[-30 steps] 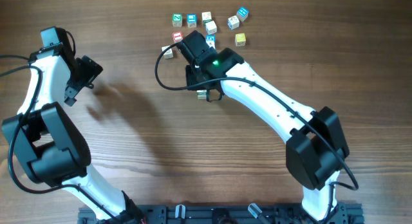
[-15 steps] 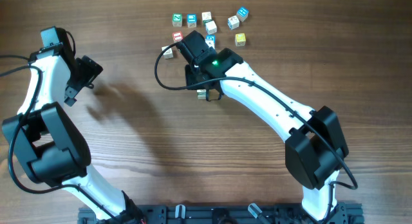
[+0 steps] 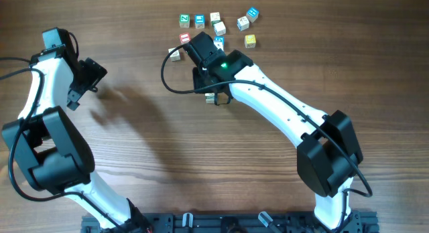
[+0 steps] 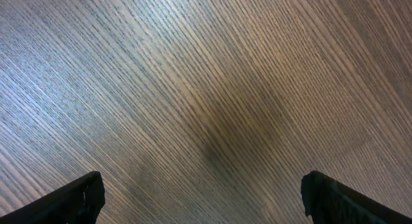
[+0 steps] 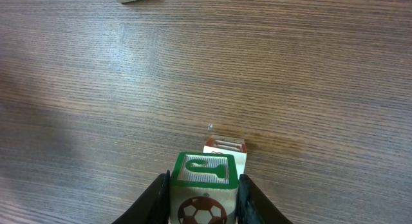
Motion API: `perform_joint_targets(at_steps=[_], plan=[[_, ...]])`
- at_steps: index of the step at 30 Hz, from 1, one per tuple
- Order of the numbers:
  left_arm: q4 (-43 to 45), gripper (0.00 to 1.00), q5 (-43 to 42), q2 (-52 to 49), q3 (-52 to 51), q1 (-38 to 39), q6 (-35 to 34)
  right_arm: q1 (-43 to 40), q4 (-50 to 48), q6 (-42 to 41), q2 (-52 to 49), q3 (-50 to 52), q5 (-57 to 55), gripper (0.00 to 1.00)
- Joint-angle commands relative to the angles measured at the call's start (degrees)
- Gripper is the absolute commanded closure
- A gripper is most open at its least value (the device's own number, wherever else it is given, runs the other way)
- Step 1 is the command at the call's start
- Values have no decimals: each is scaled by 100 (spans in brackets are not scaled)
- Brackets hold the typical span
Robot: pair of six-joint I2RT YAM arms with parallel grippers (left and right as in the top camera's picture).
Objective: Form a tower
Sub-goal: 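Lower the soccer-ball block onto the fish block and open the right gripper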
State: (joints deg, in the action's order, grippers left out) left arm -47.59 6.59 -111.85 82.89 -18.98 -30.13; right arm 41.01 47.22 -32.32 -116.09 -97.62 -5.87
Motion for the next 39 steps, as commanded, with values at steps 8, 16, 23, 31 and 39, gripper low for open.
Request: perform_joint_targets(at_steps=[8, 16, 23, 31, 39], plan=[[0, 0, 55, 116, 59, -20, -20, 2, -17, -63, -83, 63, -129, 81], [0, 0, 55, 116, 59, -20, -20, 0, 103, -66, -210, 63, -127, 80], [0, 0, 55, 116, 59, -20, -20, -4, -28, 85, -293, 61, -153, 77], [0, 0, 55, 116, 59, -20, -20, -4, 37, 129, -295, 61, -192, 77], [0, 0, 55, 116, 59, -20, -20, -4, 131, 129, -295, 63, -192, 77]])
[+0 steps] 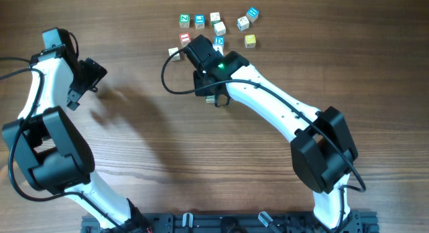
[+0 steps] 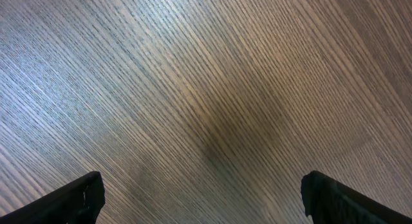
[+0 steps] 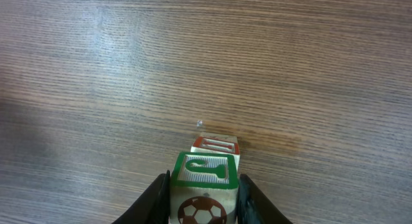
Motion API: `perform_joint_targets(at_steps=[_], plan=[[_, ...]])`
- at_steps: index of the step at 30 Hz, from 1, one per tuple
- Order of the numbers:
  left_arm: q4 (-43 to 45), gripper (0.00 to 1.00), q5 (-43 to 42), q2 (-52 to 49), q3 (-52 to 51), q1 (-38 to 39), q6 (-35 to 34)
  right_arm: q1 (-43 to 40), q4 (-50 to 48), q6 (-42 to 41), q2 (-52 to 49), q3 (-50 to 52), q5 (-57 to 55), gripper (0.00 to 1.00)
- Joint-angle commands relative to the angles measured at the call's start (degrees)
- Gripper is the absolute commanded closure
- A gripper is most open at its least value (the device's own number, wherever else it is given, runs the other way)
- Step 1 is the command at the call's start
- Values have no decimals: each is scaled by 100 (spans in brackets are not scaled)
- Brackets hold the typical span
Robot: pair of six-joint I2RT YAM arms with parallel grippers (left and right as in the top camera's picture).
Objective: Form a tower
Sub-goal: 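Lower the soccer-ball block onto the fish block and open the right gripper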
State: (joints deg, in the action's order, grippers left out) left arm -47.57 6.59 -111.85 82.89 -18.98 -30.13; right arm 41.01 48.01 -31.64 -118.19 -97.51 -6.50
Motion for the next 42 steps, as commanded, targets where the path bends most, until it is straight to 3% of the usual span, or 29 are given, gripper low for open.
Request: perform_joint_targets(at_steps=[1, 6, 19, 30, 36, 42], plan=[[-2, 0, 55, 116, 59, -20, -20, -4, 76, 61, -85, 52, -129, 77], [-2, 0, 55, 116, 59, -20, -20, -4, 52, 59, -85, 52, -129, 76], [-2, 0, 55, 116, 59, -20, -20, -4, 66, 57, -87, 52, -129, 47], [-2, 0, 55, 116, 59, -20, -20, -4, 256, -4, -87, 52, 186, 46], [-2, 0, 55, 116, 59, -20, -20, -4, 256, -160, -87, 52, 306, 53], [-2, 0, 55, 116, 59, -20, -20, -4, 258, -151, -87, 52, 219, 46]])
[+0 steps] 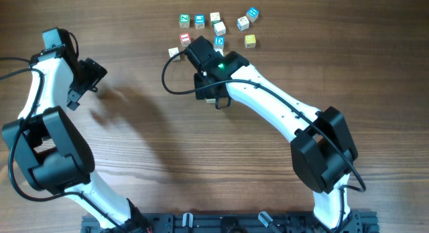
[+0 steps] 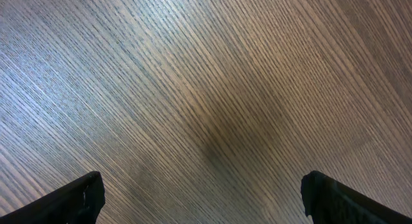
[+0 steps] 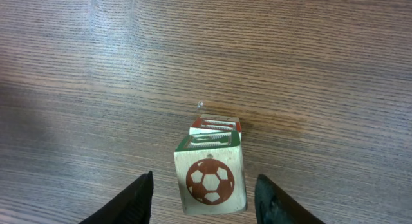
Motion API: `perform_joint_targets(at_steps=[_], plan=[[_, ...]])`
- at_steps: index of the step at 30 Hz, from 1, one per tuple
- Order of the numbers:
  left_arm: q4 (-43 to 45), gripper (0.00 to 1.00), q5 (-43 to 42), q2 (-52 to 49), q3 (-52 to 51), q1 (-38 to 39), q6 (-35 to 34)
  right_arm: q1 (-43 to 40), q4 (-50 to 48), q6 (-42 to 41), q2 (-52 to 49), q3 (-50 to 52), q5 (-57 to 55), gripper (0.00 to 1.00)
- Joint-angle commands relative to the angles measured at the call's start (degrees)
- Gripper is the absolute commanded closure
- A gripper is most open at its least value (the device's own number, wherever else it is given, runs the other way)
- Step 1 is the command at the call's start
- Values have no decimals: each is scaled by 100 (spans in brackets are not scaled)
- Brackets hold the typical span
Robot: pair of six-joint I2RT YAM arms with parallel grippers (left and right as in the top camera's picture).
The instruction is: Form a tower
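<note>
A wooden block with a red football face and a green-framed face [image 3: 209, 179] stands free between the fingers of my right gripper [image 3: 203, 185], which is open. Just beyond it shows a strip of a red-framed block [image 3: 215, 125], smaller and deeper in the view; the football block appears to rest on it. In the overhead view the right gripper [image 1: 209, 92] covers most of this pair. My left gripper [image 2: 203, 185] is open over bare wood at the table's left [image 1: 90, 75], holding nothing.
Several loose letter blocks [image 1: 218, 27] lie scattered at the back of the table, just behind the right gripper, with one pale block [image 1: 174, 52] to its left. The right arm's cable loops out on the left of the wrist [image 1: 164, 75].
My right gripper has opened and let go of the football block, which now stands on its own against the red-framed block. The left arm has not moved.
My right gripper first held the football block, with the red-framed block showing a little to the right beyond it. Then the held block was lined up over the red-framed one. Now the fingers are apart and the block stands free.
</note>
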State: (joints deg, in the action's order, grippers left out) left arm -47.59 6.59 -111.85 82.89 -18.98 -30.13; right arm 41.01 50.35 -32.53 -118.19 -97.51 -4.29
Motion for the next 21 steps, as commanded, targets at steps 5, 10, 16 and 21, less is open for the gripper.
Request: perform_joint_targets(at_steps=[5, 10, 16, 21], plan=[[0, 0, 55, 116, 59, -20, -20, 0, 31, -72, -87, 52, 39, 60], [0, 0, 55, 116, 59, -20, -20, 0, 26, -262, -87, 52, 127, 63], [0, 0, 55, 116, 59, -20, -20, 0, -9, -409, -87, 52, 105, 50], [0, 0, 55, 116, 59, -20, -20, 0, -2, -387, -87, 52, -87, 15]])
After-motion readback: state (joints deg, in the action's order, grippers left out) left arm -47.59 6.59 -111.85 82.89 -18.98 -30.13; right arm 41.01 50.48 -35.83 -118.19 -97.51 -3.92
